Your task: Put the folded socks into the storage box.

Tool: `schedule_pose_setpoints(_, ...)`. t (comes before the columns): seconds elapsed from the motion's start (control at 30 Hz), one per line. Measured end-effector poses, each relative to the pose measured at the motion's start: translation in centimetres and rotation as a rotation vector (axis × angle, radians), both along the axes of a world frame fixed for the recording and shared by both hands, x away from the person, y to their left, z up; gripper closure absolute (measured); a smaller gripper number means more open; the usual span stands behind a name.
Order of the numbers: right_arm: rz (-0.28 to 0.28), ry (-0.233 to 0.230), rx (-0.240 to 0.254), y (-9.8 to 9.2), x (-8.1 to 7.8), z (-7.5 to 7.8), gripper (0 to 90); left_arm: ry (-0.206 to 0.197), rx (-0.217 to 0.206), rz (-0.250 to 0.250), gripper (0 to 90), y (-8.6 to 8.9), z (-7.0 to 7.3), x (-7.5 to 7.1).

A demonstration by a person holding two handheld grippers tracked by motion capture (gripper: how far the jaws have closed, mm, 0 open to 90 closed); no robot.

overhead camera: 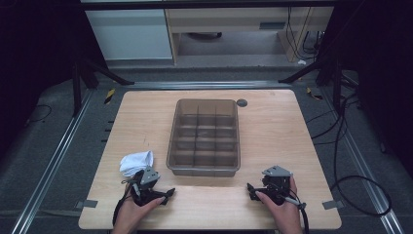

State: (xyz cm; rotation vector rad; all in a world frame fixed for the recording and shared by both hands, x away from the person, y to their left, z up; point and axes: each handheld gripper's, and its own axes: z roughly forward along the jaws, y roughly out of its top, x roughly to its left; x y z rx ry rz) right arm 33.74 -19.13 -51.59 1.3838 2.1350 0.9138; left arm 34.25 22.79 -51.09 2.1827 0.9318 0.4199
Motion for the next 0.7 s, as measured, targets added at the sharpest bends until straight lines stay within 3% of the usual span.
schedule_pose_setpoints(0.07,0.000,0.000,0.000,0.0,0.0,0.0,0.4,0.003,0.008,-0.018,1.9,0.0,0.0,0.0)
schedule_pose_setpoints(0.13,0.000,0.000,0.000,0.0,0.0,0.0,0.4,0.004,0.022,-0.054,3.8,-0.2,0.1,0.1)
schedule_pose_setpoints(0.23,0.000,0.000,0.000,0.0,0.0,0.0,0.4,0.019,0.025,-0.064,4.4,-0.5,0.4,0.2)
schedule_pose_setpoints(0.37,0.000,0.000,0.000,0.0,0.0,0.0,0.4,0.006,0.040,-0.079,5.8,-0.5,1.0,0.3)
schedule_pose_setpoints(0.47,0.000,0.000,0.000,0.0,0.0,0.0,0.4,-0.011,0.100,-0.109,6.1,-0.4,2.1,0.4)
schedule_pose_setpoints(0.5,0.000,0.000,0.000,0.0,0.0,0.0,0.4,-0.011,0.100,-0.109,6.1,-0.4,2.1,0.4)
schedule_pose_setpoints(0.53,0.001,0.000,0.001,0.0,0.0,0.0,0.4,-0.013,0.145,-0.134,6.0,-0.3,2.6,0.5)
schedule_pose_setpoints(0.57,0.000,0.000,0.000,0.0,0.0,0.0,0.4,-0.020,0.163,-0.141,6.0,-0.2,2.8,0.5)
schedule_pose_setpoints(0.7,0.000,0.000,0.000,0.0,0.0,0.0,0.4,-0.017,0.209,-0.154,6.7,0.8,3.9,1.1)
